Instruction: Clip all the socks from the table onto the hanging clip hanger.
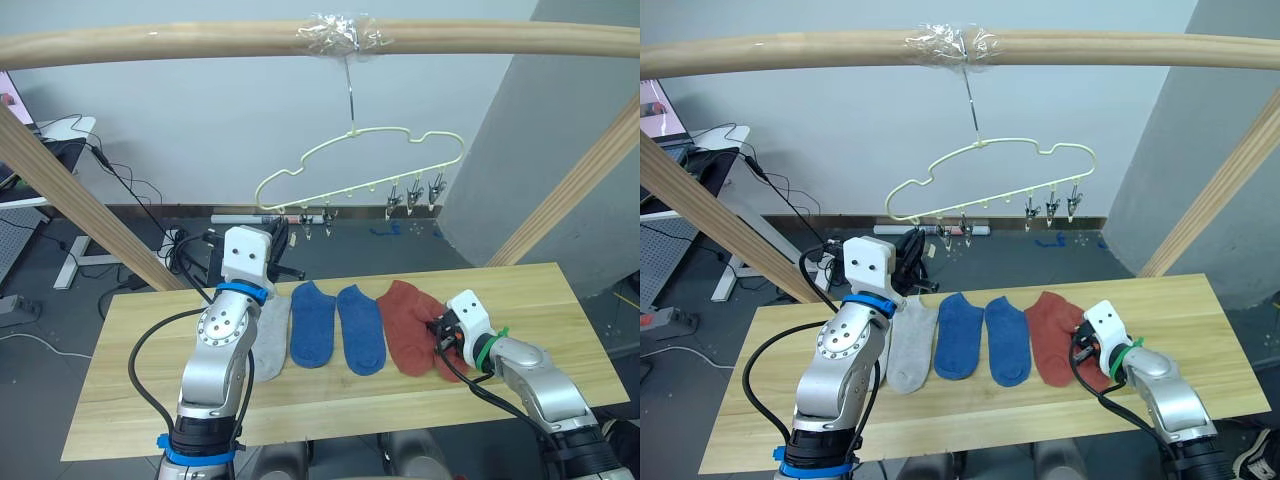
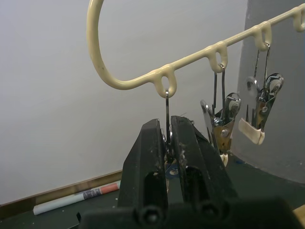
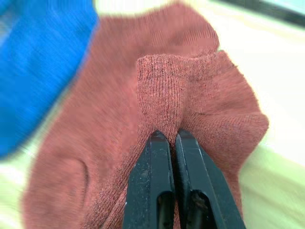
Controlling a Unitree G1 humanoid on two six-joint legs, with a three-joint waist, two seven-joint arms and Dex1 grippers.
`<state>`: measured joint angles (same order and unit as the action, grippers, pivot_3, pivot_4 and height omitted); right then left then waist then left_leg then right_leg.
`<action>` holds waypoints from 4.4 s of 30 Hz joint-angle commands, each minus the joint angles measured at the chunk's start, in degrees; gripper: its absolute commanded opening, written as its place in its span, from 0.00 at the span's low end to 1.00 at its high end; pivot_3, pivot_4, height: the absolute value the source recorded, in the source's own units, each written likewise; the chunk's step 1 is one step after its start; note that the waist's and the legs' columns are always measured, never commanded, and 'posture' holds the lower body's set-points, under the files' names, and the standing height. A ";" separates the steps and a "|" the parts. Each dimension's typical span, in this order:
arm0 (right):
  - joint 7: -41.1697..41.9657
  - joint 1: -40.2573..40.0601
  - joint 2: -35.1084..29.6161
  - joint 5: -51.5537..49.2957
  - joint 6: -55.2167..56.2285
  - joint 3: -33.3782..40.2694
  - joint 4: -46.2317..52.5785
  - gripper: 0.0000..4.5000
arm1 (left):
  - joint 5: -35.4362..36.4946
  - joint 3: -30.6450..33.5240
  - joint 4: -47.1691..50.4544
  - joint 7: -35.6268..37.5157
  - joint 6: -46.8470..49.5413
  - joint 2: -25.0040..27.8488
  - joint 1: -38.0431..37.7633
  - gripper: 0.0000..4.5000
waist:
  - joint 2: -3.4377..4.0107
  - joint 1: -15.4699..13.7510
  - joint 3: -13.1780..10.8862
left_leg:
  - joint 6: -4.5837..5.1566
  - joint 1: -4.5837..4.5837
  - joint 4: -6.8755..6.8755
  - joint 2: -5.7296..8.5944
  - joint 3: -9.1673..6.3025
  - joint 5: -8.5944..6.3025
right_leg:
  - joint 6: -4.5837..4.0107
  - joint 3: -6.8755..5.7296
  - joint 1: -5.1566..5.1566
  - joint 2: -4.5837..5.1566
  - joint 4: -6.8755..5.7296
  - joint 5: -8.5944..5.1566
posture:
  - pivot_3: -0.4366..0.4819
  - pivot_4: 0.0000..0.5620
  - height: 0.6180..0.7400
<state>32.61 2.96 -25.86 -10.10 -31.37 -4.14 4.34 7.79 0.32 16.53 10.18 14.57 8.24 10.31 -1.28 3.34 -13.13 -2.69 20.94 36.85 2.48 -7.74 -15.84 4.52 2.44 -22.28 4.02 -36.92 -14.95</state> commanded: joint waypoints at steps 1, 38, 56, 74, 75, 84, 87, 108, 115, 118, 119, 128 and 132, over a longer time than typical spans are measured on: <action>-0.06 -0.46 2.00 -3.25 -1.99 1.78 3.43 0.01 | 0.08 -0.27 0.27 0.07 0.31 -0.23 -0.53 0.00 | 0.00 0.01 0.00 | 0.00 0.00 0.00 0.00 0.00 0.00 | 0.00 0.00 0.00 0.00 0.00 0.00 | 0.37 0.38 1.00; 1.72 4.26 -2.62 9.74 16.56 -13.30 21.44 0.01 | 62.05 22.84 4.55 -14.29 42.59 -3.16 7.05 0.00 | -0.19 -0.09 -0.12 | -0.06 0.00 0.04 -0.12 -0.07 0.03 | 0.27 -0.05 -0.02 -0.09 -0.03 -0.16 | 0.40 0.40 1.00; 1.37 4.02 1.07 8.69 18.39 -12.13 24.82 0.01 | 74.43 18.16 3.72 -20.64 39.80 3.37 5.44 0.00 | -0.26 -0.63 -0.18 | -0.38 0.02 0.00 -0.03 -0.09 0.02 | -0.03 -0.01 -0.04 -0.09 0.00 0.00 | 0.39 0.41 1.00; 2.27 2.77 1.08 6.27 19.11 -10.56 26.53 0.01 | 80.36 16.29 1.69 -23.34 34.59 5.24 5.53 0.00 | -0.23 -0.59 -0.20 | -0.25 0.01 0.00 -0.04 -0.08 -0.05 | -0.03 0.00 -0.04 -0.09 0.01 -0.01 | 0.38 0.41 1.00; 2.26 2.94 1.27 6.27 19.21 -10.69 26.42 0.01 | 80.64 15.81 2.02 -23.50 34.54 5.15 5.44 0.00 | -0.23 -0.59 -0.20 | -0.25 0.01 0.00 -0.04 -0.08 -0.05 | -0.03 0.00 -0.04 -0.08 0.01 -0.01 | 0.38 0.41 1.00; 2.24 4.85 2.54 7.28 20.20 -12.27 25.02 0.01 | 82.41 13.71 3.12 -24.38 33.26 5.38 4.58 0.00 | -0.23 -0.64 -0.21 | -0.26 0.02 -0.01 -0.04 -0.09 -0.05 | -0.03 -0.01 -0.05 -0.08 0.03 -0.01 | 0.39 0.39 1.00; 1.93 5.82 3.26 7.79 20.50 -13.16 23.96 0.01 | 83.01 13.60 2.94 -24.45 32.61 5.66 4.59 0.00 | -0.23 -0.65 -0.21 | -0.27 0.02 -0.01 -0.04 -0.09 -0.04 | -0.03 0.00 -0.05 -0.08 0.03 -0.01 | 0.39 0.39 1.00; 2.19 7.34 7.54 7.78 23.40 -15.41 17.63 0.00 | 79.03 13.38 4.99 -20.47 31.51 12.90 0.40 0.99 | -0.23 -0.93 -0.20 | -0.40 0.06 -0.05 -0.03 -0.09 0.03 | -0.04 0.00 -0.13 -0.08 0.03 -0.01 | 0.41 0.34 1.00; 3.40 8.08 15.35 -3.75 12.81 -14.42 16.19 0.05 | 73.12 12.90 4.85 -18.89 30.52 13.48 -0.54 1.00 | -0.22 -1.04 -0.20 | -0.40 0.08 -0.05 -0.05 -0.11 0.03 | -0.06 0.00 -0.16 -0.09 0.00 0.00 | 0.42 0.33 1.00; 3.37 8.67 16.47 -7.27 8.17 -13.42 16.26 0.23 | 69.85 12.08 5.26 -17.38 30.54 13.87 -0.55 1.00 | -0.23 -1.10 -0.20 | -0.39 0.09 -0.05 -0.06 -0.10 0.02 | -0.06 0.01 -0.16 -0.08 0.01 0.00 | 0.42 0.33 1.00; 3.24 8.86 16.24 -7.43 7.64 -13.34 16.07 0.30 | 68.21 11.66 5.41 -16.69 30.44 14.08 -0.62 1.00 | -0.23 -1.14 -0.20 | -0.38 0.09 -0.05 -0.05 -0.10 0.02 | -0.06 0.01 -0.16 -0.07 0.01 0.00 | 0.42 0.33 1.00; 2.76 4.88 10.70 -5.77 7.47 -11.41 15.14 0.99 | 57.66 8.18 7.30 -10.22 29.95 14.75 -1.70 1.00 | -0.22 -1.34 -0.18 | -0.40 0.47 -0.03 0.01 -0.04 0.03 | -0.07 0.02 -0.62 -0.08 -0.04 0.01 | 0.41 0.34 1.00; 0.45 3.33 7.85 -3.32 9.10 -9.09 17.10 0.99 | 50.12 4.22 10.50 -6.32 27.90 15.18 -2.50 1.00 | -0.22 -1.33 -0.17 | -0.46 0.95 0.05 -0.01 0.01 0.07 | -0.15 0.04 -1.16 -0.08 -0.15 0.08 | 0.41 0.34 1.00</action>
<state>33.97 6.71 -17.35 -14.33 -24.20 -15.08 18.46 61.04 5.75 23.28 1.70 44.56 22.83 7.76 -1.51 2.01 -13.30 -3.15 21.90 36.90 2.46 -7.74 -15.77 4.36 2.47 -23.44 3.94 -37.06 -14.87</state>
